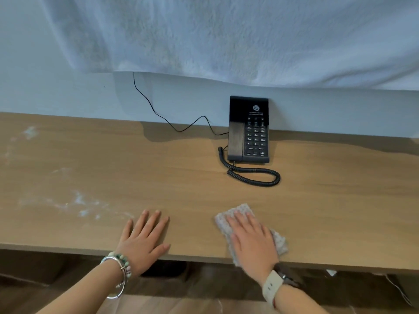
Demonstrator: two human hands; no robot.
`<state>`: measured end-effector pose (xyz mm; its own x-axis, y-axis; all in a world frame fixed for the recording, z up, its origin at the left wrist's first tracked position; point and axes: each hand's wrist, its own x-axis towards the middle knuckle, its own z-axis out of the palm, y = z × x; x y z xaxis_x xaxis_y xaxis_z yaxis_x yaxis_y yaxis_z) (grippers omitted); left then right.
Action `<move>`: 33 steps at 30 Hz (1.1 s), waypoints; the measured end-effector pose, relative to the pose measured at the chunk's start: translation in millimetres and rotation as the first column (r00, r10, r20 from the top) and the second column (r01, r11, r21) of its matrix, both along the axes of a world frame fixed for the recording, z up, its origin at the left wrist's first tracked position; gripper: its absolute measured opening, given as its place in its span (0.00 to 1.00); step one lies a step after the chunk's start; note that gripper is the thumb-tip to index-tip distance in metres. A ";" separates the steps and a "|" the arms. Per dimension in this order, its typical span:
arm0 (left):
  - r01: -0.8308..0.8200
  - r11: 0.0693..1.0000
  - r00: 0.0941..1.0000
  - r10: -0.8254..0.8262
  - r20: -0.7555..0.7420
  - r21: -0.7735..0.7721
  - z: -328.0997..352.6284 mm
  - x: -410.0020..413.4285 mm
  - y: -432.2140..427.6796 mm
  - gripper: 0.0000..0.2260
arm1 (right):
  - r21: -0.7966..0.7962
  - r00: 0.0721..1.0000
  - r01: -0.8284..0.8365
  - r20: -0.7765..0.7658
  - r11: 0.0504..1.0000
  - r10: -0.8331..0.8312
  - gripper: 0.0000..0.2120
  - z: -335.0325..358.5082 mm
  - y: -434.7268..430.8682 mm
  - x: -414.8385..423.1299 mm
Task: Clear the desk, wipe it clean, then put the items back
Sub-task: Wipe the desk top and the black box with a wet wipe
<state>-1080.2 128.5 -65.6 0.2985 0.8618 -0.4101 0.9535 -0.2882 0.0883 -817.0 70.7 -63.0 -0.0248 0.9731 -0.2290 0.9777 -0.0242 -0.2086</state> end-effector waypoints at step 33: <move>0.023 1.000 0.998 -0.024 0.065 0.019 -7.1 -9.5 3.9 0.37 | 0.004 0.893 0.449 0.041 0.894 -0.449 0.24 -2.2 13.7 16.0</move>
